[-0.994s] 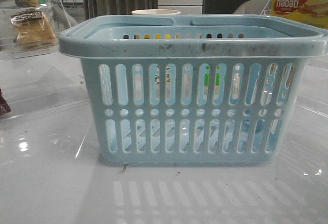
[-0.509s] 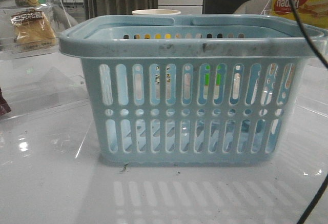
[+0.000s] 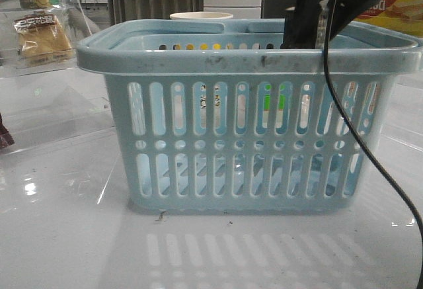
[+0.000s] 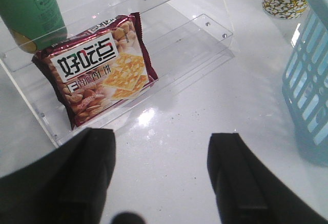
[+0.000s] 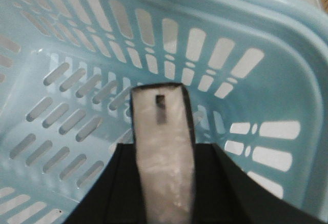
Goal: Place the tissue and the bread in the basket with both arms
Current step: 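Carry the tissue pack over the basket with the right gripper, then release the tissue pack into the basket and withdraw the right gripper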
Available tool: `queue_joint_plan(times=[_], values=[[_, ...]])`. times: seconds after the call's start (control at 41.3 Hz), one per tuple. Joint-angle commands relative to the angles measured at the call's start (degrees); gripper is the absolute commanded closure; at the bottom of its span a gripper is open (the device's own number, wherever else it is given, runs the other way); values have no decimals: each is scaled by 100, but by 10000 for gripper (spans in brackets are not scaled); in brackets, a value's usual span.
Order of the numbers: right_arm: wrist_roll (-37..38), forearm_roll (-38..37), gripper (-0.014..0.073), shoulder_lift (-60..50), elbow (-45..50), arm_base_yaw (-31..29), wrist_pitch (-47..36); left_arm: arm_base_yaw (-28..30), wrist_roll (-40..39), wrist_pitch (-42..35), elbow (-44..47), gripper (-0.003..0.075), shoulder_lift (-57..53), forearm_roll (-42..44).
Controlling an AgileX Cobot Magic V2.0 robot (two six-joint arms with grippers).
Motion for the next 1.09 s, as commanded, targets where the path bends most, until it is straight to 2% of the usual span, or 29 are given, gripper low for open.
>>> queue_joint_plan(times=[0.0,0.048,0.145,0.339,0.582,1.066], values=[[-26,111,296,-151,-213,-3,-215,7,-7,-448,-170,268,35,-61],[-33,126,207,-141,-213,-3,-220,7,-7,-448,-170,268,35,-61],[-135,126,130,-156,-213,-3,-241,7,-7,-448,-170,268,35,-61],[-401,126,160,-443,-213,-3,-163,7,-7,-448,-170,268,35,-61],[-942,136,179,-1370,-4,-1,-14,7,-7,-448,-170,268,35,-61],[-1200,131,179,-4134,2401,-1,-675,7,-7,-460,-170,268,49,-61]])
